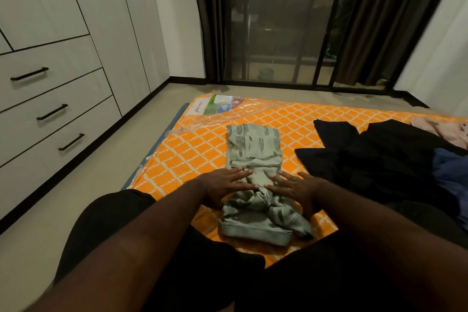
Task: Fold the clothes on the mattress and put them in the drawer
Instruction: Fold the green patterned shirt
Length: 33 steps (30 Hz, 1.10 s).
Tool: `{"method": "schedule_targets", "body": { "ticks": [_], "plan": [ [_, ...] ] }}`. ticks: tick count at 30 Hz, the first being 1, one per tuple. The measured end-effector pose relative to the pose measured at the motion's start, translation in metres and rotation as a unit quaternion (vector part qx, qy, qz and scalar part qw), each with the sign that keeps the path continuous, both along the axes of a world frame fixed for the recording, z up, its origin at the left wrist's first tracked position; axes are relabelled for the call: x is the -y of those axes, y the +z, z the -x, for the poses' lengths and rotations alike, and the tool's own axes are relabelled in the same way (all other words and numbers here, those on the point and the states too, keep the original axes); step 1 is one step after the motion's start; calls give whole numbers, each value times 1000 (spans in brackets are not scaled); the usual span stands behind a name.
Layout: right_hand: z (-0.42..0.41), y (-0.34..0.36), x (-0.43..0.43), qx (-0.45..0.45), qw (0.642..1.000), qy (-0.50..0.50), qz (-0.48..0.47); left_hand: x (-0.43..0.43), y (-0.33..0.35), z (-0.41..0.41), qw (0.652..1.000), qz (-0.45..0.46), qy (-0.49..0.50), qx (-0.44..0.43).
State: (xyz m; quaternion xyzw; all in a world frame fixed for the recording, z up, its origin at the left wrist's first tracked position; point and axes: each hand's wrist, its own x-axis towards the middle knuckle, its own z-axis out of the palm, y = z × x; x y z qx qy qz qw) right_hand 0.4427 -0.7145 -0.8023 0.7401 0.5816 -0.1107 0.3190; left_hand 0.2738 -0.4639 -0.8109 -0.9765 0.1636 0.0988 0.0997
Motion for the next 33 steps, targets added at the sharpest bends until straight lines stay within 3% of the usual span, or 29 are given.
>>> {"method": "schedule_targets", "body": {
  "ticks": [7,9,12,15,18,21,23,27,33],
  "plan": [
    [11,-4,3,-50,997,29,-45,6,-4,3,996,42,24,-73],
    [13,-2,2,-85,995,7,-55,11,1,5,987,105,73,-96],
    [20,7,-1,-184,972,-74,-124,14,10,7,946,247,196,-79],
    [22,9,-6,-293,903,-190,-251,9,11,5,893,353,277,-27],
    [17,3,-12,-338,822,-270,-370,2,6,0,821,471,323,21],
    [16,6,-16,-402,722,-301,-476,-2,5,-4,766,543,335,80],
    [17,10,-18,-425,673,-300,-525,-1,12,-4,744,566,331,125],
    [20,16,-25,-444,607,-303,-585,3,23,-6,710,600,319,185],
    [9,29,-49,-422,562,-331,-630,0,32,-23,664,612,350,249]
  ]
}}
